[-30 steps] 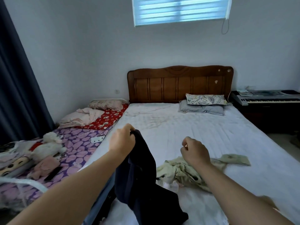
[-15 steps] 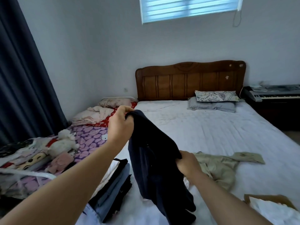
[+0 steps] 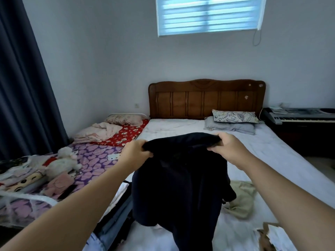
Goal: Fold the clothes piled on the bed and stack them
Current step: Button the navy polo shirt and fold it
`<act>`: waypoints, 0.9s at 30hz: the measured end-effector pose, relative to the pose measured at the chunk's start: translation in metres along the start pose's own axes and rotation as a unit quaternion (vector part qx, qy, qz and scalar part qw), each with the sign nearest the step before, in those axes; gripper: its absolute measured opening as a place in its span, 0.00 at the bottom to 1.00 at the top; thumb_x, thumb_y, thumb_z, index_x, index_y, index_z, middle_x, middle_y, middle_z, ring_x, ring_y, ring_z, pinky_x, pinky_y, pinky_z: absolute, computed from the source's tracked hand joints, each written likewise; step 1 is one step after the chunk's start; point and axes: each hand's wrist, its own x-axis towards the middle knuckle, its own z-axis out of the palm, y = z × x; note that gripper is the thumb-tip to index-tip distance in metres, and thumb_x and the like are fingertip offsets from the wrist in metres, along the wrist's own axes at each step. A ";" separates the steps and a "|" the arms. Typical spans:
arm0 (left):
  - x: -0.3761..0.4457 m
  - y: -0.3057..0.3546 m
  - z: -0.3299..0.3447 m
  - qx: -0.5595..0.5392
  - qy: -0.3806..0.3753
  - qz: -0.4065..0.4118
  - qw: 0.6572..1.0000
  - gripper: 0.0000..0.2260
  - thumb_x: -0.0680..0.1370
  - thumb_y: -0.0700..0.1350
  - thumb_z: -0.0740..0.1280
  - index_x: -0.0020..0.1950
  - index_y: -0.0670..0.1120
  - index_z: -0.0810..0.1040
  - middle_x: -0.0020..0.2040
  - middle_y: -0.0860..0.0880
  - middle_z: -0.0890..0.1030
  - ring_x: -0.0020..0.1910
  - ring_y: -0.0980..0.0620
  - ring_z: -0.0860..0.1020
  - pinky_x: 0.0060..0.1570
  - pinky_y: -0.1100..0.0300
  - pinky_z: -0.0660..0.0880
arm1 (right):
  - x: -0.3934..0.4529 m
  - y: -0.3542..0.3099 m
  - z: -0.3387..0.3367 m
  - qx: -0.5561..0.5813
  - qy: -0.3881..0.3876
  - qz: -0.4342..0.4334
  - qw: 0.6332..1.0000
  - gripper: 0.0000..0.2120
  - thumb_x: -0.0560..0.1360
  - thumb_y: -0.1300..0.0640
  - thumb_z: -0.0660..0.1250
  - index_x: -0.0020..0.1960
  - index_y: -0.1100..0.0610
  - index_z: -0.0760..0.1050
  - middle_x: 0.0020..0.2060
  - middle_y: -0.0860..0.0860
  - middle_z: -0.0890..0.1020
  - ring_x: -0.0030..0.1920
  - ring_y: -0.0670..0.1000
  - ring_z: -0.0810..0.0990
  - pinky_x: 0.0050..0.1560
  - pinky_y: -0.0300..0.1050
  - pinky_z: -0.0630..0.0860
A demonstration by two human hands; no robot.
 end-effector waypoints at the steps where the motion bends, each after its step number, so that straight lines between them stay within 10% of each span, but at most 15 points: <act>1: -0.002 0.006 0.001 0.019 0.034 0.023 0.999 0.02 0.74 0.44 0.71 0.42 0.50 0.79 0.35 0.51 0.82 0.34 0.53 0.79 0.35 0.57 0.76 | -0.002 0.000 -0.003 -0.022 0.039 -0.006 0.999 0.15 0.71 0.64 0.69 0.57 0.54 0.77 0.42 0.51 0.84 0.44 0.49 0.83 0.48 0.43 0.77; 4: -0.003 0.019 0.004 0.018 0.098 0.047 0.994 0.03 0.75 0.48 0.70 0.46 0.52 0.82 0.35 0.52 0.80 0.34 0.52 0.77 0.34 0.57 0.76 | -0.011 -0.005 -0.014 -0.082 0.137 -0.043 0.986 0.09 0.73 0.57 0.70 0.53 0.54 0.80 0.34 0.48 0.81 0.39 0.51 0.81 0.41 0.42 0.73; 10: -0.014 0.042 0.011 -0.154 0.085 0.029 0.984 0.06 0.80 0.43 0.62 0.54 0.52 0.74 0.46 0.53 0.78 0.48 0.51 0.77 0.45 0.58 0.74 | -0.028 -0.004 -0.036 -0.124 0.168 -0.107 0.972 0.07 0.73 0.50 0.70 0.48 0.52 0.76 0.47 0.47 0.75 0.54 0.53 0.75 0.57 0.53 0.70; 14: -0.032 0.065 0.012 -0.203 0.157 0.096 0.962 0.07 0.81 0.40 0.60 0.51 0.51 0.72 0.43 0.56 0.77 0.43 0.58 0.76 0.43 0.64 0.72 | -0.048 -0.011 -0.044 0.028 0.149 -0.172 0.973 0.06 0.78 0.54 0.63 0.53 0.55 0.71 0.43 0.48 0.78 0.43 0.44 0.76 0.41 0.34 0.71; 17: -0.051 0.087 0.005 -0.153 0.248 0.181 0.939 0.09 0.79 0.40 0.62 0.49 0.55 0.72 0.42 0.61 0.77 0.40 0.65 0.76 0.42 0.70 0.70 | -0.060 -0.020 -0.055 0.053 0.215 -0.244 0.944 0.06 0.78 0.55 0.64 0.53 0.56 0.71 0.40 0.48 0.78 0.40 0.44 0.76 0.37 0.32 0.70; 20: -0.060 0.100 -0.009 -0.053 0.306 0.230 0.922 0.09 0.76 0.52 0.65 0.51 0.48 0.76 0.41 0.53 0.80 0.42 0.49 0.79 0.43 0.57 0.74 | -0.066 -0.029 -0.074 0.043 0.275 -0.301 0.912 0.07 0.75 0.55 0.69 0.48 0.59 0.75 0.36 0.50 0.78 0.35 0.41 0.75 0.33 0.35 0.70; 27: -0.062 0.108 -0.020 0.056 0.263 0.202 0.942 0.28 0.66 0.65 0.67 0.52 0.43 0.76 0.40 0.48 0.78 0.43 0.42 0.78 0.42 0.52 0.74 | -0.062 -0.028 -0.096 -0.030 0.221 -0.292 0.930 0.18 0.67 0.48 0.76 0.42 0.59 0.74 0.34 0.50 0.79 0.34 0.46 0.76 0.34 0.43 0.72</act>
